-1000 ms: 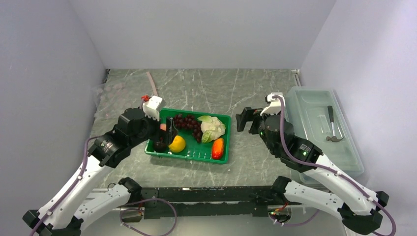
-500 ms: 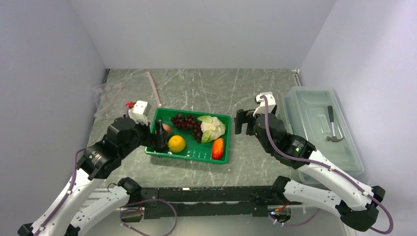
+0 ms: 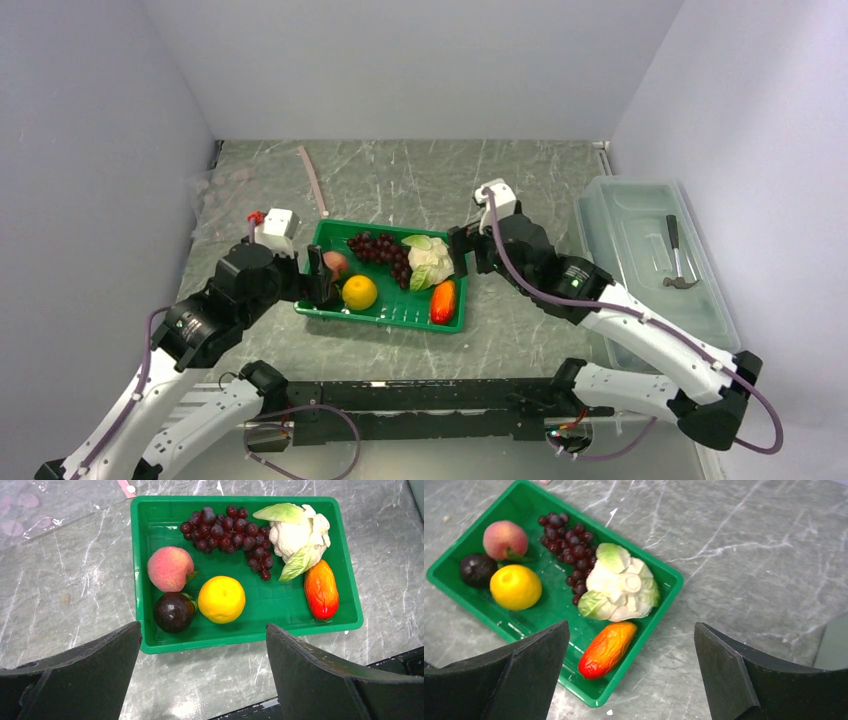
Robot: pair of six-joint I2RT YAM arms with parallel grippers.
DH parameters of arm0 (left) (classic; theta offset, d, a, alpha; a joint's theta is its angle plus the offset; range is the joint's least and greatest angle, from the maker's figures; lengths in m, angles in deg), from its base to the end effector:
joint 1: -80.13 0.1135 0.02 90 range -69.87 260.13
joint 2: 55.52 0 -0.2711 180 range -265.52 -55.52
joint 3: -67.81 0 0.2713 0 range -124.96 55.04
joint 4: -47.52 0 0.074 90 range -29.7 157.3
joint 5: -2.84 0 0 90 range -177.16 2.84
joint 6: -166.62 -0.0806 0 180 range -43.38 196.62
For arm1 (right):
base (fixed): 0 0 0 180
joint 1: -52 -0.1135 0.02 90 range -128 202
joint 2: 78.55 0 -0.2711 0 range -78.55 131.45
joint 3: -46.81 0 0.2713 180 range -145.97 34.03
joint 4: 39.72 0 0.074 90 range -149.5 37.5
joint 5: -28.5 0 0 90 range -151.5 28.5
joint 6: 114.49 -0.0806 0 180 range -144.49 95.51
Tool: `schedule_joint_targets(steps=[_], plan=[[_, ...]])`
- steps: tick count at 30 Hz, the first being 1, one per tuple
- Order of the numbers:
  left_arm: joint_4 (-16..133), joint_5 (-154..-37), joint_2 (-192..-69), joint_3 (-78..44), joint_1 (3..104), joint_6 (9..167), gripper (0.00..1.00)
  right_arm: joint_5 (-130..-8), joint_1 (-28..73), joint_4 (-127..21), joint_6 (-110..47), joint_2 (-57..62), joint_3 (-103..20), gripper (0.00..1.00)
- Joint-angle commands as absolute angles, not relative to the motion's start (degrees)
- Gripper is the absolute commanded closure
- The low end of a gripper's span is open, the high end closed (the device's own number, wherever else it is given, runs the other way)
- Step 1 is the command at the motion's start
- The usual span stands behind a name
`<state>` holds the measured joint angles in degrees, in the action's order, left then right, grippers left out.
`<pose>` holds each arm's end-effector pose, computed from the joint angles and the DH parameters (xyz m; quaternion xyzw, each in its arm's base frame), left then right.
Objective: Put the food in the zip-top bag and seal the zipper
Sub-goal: Move the bin to the center of the board.
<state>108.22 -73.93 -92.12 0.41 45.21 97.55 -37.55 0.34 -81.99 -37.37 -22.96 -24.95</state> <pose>0.1480 -0.0808 0.3381 0.0475 0.8605 -0.1448 0.4862 0.1869 0.1836 0.3478 -0.1720 0.8194 0.1275 0.5317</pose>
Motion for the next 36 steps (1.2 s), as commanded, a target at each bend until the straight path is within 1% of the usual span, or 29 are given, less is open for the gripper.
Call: schedule_joint_targets(steps=[1, 8, 11, 15, 21, 28, 36], plan=[[107.8, -72.8, -91.6, 0.2, 45.1, 98.9, 0.0, -45.6, 0.1, -79.8, -33.9, -19.1, -30.2, 0.0], [108.9, -70.8, -91.0, -0.1, 45.1, 99.4, 0.0, -59.1, -0.1, -79.5, -30.0, -11.9, -32.8, 0.02], [109.7, -67.8, -90.5, -0.3, 45.1, 100.3, 0.0, -64.0, -0.5, -78.3, -29.2, -9.3, -32.2, 0.03], [110.1, -66.0, -88.9, -0.3, 45.1, 101.0, 0.0, -69.2, -1.0, -75.6, -28.6, -6.0, -30.8, 0.09], [109.6, -65.5, -87.7, 0.2, 45.1, 100.9, 0.0, -70.7, -4.2, -74.3, -27.6, -0.1, -31.9, 0.11], [110.2, -65.2, -88.4, -0.3, 45.1, 101.1, 0.0, -73.3, -8.2, -75.5, -26.1, 7.9, -35.1, 0.22], [110.0, -65.2, -87.4, 0.0, 45.1, 101.1, 0.0, -71.2, -11.1, -75.0, -25.7, 14.9, -36.7, 0.27]])
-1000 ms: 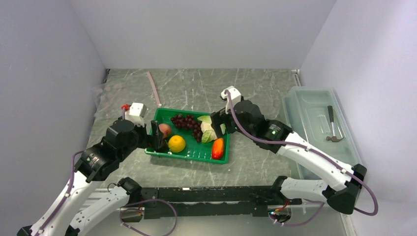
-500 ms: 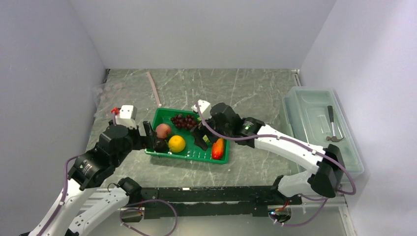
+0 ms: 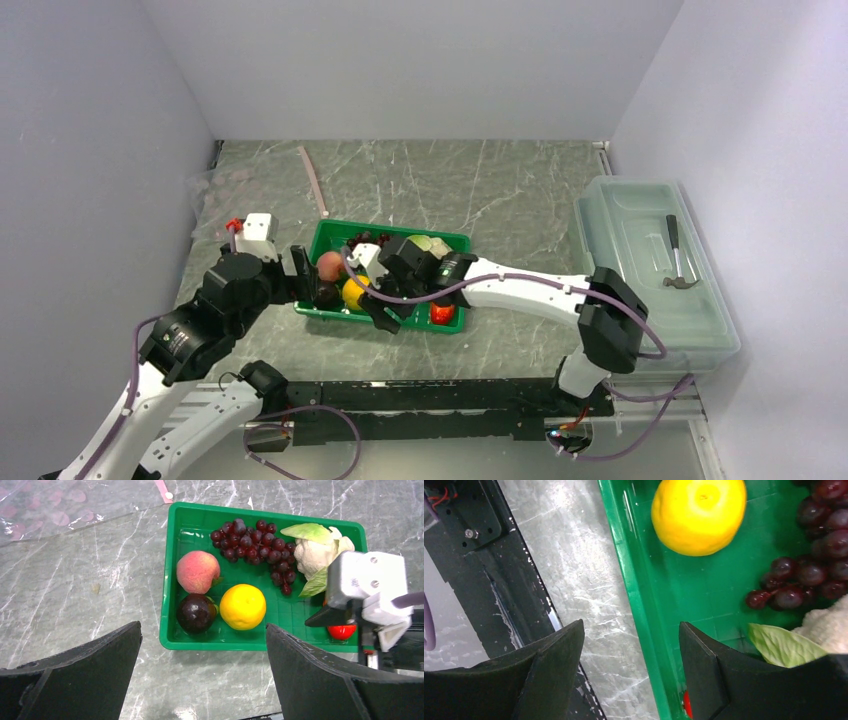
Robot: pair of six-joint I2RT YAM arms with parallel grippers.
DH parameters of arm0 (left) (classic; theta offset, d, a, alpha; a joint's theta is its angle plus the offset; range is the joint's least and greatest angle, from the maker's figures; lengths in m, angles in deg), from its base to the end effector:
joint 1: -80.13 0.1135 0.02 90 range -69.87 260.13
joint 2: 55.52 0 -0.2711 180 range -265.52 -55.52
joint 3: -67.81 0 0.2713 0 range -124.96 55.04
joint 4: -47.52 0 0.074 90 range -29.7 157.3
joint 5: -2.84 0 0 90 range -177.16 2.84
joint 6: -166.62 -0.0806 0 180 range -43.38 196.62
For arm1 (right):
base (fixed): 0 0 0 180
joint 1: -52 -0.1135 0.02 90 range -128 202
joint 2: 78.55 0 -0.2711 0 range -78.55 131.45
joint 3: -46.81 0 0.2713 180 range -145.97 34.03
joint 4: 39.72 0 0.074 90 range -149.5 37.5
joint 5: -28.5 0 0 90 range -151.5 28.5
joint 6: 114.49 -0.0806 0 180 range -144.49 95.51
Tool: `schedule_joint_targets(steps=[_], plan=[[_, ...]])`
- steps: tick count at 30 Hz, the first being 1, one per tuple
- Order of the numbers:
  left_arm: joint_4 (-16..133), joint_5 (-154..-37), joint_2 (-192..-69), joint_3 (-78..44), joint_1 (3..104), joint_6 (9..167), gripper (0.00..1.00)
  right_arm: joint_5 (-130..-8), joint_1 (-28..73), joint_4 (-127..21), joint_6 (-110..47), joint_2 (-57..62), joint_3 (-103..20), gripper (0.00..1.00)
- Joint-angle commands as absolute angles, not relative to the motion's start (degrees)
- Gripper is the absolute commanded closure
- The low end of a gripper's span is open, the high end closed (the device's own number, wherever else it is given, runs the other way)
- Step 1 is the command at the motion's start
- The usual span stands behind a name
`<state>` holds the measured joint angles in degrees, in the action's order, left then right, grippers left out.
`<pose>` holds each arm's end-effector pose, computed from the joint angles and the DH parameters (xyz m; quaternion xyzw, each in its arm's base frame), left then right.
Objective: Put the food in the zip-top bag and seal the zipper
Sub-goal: Move the bin to the center of the board.
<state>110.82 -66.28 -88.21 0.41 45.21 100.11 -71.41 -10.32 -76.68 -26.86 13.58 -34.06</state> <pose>0.1361 -0.0600 0.3430 -0.0079 0.8506 -0.1090 0.5144 0.1728 0.3592 0.2170 -0.4917 0.7909 0.2582 0.2570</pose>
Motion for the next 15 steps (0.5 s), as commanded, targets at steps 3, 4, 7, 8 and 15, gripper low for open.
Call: schedule_joint_targets(steps=[3, 4, 7, 8, 15], plan=[[110.0, -65.4, -87.7, -0.1, 45.1, 101.0, 0.0, -71.3, -11.9, -75.4, -25.6, 17.3, -37.5, 0.29], [110.0, -65.3, -87.8, -0.1, 45.2, 101.0, 0.0, -71.0, -12.4, -75.5, -25.5, 17.9, -37.8, 0.29], [110.1, -65.3, -87.8, 0.0, 45.1, 101.0, 0.0, -70.6, -13.3, -75.7, -25.0, 19.7, -38.4, 0.31], [110.0, -65.3, -87.8, -0.1, 45.1, 101.0, 0.0, -70.6, -13.5, -75.7, -25.0, 20.2, -38.6, 0.31], [110.0, -65.1, -87.3, 0.1, 45.2, 101.0, 0.0, -69.2, -14.1, -76.7, -23.5, 23.3, -40.3, 0.38]])
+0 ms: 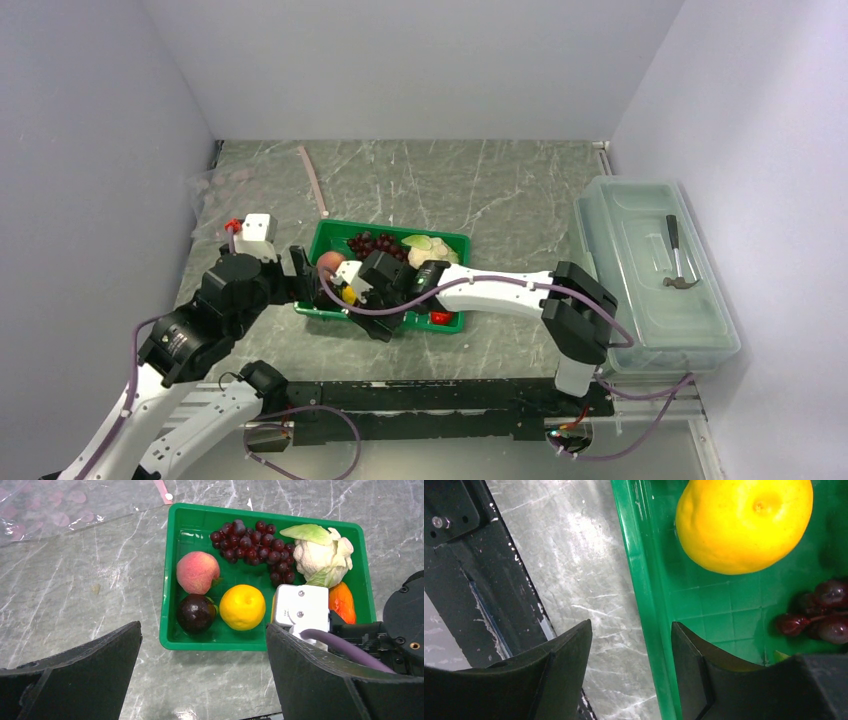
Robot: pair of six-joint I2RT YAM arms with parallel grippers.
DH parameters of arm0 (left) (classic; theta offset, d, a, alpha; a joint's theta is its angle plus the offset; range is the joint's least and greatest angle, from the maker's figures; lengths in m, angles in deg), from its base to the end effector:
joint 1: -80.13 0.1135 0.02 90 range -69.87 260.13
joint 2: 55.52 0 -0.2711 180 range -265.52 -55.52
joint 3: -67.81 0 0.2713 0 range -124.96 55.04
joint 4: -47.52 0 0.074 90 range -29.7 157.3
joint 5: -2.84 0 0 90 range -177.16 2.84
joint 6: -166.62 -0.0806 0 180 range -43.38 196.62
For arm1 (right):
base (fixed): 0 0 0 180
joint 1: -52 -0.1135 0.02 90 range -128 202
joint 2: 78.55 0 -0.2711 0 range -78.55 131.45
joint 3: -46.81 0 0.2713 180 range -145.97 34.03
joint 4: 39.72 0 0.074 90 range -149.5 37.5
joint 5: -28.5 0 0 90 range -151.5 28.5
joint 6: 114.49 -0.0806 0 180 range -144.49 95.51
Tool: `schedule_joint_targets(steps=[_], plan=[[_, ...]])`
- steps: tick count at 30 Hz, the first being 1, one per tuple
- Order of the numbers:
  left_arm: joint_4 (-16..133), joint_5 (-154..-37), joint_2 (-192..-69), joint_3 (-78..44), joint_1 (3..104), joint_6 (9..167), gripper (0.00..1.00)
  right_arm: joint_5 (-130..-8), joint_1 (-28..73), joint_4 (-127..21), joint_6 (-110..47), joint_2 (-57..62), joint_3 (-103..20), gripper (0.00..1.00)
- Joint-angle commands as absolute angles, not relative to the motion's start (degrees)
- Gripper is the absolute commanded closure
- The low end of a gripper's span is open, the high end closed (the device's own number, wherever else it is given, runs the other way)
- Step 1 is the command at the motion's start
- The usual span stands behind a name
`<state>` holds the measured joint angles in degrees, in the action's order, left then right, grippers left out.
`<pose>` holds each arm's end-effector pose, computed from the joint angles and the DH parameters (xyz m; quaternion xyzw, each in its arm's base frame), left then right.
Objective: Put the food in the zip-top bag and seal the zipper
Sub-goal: Move the bin to the center of the board.
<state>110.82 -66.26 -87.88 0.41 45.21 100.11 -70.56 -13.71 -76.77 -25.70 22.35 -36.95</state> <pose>0.1350 -0.0592 0.3437 -0.0085 0.8492 -0.1103 0.5164 0.1614 0.3884 0.1752 -0.5267 0.7893 0.2317 0.2142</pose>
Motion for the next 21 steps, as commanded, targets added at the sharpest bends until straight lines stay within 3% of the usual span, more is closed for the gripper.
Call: schedule_joint_targets(steps=[1, 21], plan=[[110.0, -65.1, -87.2, 0.0, 45.2, 101.1, 0.0, -69.0, -14.2, -76.8, -23.4, 23.6, -40.4, 0.38], [110.0, -64.9, -87.6, 0.0, 45.1, 101.0, 0.0, -63.8, -14.4, -77.0, -23.8, 25.3, -39.8, 0.71]])
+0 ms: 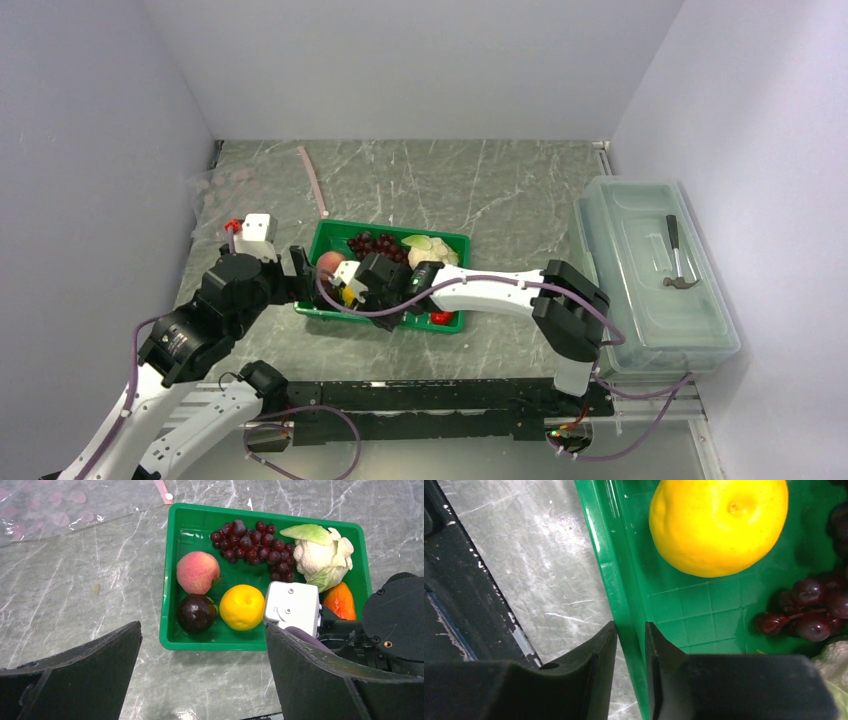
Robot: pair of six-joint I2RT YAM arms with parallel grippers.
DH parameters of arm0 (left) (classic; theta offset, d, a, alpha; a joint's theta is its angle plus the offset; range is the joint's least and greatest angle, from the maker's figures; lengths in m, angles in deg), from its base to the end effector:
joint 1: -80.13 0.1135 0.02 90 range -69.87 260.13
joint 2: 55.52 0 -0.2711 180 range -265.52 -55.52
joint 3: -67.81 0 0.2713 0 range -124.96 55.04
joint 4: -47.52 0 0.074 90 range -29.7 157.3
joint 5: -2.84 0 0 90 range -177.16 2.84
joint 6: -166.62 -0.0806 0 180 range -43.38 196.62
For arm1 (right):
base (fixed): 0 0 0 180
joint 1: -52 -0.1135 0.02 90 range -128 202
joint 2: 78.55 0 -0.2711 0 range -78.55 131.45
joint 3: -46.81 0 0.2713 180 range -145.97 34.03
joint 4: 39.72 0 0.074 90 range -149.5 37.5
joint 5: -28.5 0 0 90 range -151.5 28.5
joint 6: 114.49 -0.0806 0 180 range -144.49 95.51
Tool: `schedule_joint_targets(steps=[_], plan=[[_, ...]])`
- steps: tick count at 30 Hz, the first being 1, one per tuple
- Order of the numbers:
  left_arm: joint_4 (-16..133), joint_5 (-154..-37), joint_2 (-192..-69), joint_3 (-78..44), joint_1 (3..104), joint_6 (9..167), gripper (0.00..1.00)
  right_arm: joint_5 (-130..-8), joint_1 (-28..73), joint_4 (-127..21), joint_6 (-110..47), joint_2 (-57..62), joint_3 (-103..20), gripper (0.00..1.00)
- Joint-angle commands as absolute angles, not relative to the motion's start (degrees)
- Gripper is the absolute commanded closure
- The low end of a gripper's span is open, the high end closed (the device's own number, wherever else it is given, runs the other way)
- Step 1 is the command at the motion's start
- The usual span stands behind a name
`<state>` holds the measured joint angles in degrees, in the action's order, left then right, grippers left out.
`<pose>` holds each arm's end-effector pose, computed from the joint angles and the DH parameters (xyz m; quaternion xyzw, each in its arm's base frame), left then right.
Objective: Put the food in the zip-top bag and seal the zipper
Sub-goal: Move the bin to the center of the board.
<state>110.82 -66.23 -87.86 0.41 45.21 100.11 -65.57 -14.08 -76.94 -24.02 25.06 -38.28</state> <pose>0.1350 -0.0591 0.3437 -0.0087 0.8491 -0.1102 0.5166 0.1683 0.3935 0.1632 -0.5327 0.7927 0.1880 0.2290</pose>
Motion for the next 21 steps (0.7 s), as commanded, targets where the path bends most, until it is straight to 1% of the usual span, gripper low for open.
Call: schedule_joint_targets(steps=[1, 6, 8, 21], plan=[[110.0, -64.9, -87.6, 0.0, 45.2, 101.0, 0.0, -63.4, -14.4, -77.0, -23.8, 25.2, -39.6, 0.75], [110.1, -64.8, -87.6, 0.1, 45.2, 101.0, 0.0, -61.9, -14.4, -76.5, -24.3, 24.3, -38.7, 0.91], [110.1, -64.8, -87.6, 0.0, 45.2, 101.1, 0.0, -60.5, -14.4, -76.0, -24.4, 23.2, -37.9, 1.0], [110.1, -64.7, -87.3, 0.0, 45.2, 101.2, 0.0, -50.1, -14.3, -74.1, -31.5, 16.6, -32.9, 1.0]])
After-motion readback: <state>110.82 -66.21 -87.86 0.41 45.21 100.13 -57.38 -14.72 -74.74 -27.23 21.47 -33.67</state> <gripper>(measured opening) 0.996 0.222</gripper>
